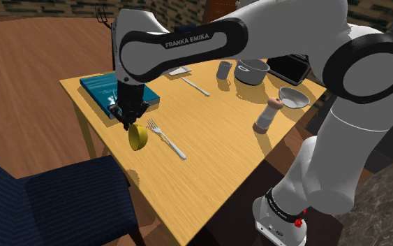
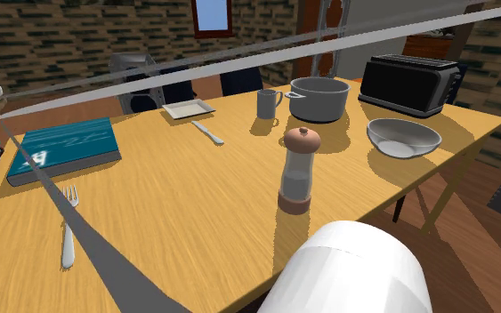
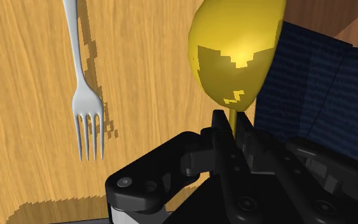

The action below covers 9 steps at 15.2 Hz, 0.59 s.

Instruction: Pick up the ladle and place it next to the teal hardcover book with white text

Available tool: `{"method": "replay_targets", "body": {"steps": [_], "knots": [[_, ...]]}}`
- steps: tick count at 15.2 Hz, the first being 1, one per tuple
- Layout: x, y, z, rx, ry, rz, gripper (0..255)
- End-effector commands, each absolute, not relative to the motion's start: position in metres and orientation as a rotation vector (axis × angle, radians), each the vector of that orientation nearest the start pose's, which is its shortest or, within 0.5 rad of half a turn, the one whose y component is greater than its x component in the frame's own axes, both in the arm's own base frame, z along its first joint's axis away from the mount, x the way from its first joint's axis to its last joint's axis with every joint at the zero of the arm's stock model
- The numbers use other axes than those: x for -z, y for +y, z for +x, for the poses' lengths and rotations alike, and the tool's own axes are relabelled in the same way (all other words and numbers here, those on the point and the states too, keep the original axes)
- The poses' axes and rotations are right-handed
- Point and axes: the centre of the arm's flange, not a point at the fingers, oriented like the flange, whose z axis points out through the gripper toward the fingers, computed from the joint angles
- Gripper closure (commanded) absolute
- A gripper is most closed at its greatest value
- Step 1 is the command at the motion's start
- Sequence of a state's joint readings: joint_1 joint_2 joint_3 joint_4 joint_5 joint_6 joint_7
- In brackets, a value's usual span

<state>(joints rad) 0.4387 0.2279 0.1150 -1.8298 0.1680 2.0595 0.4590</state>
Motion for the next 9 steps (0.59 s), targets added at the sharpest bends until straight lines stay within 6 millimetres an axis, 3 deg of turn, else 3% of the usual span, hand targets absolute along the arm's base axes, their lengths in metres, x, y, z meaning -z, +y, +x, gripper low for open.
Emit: {"method": "replay_targets", "body": {"steps": [1, 9], "knots": [[-0.400, 0.330, 0.523, -0.122, -0.019, -2.985, 255], [-0.358, 0.330, 0.523, -0.122, -0.019, -2.985, 255]]}}
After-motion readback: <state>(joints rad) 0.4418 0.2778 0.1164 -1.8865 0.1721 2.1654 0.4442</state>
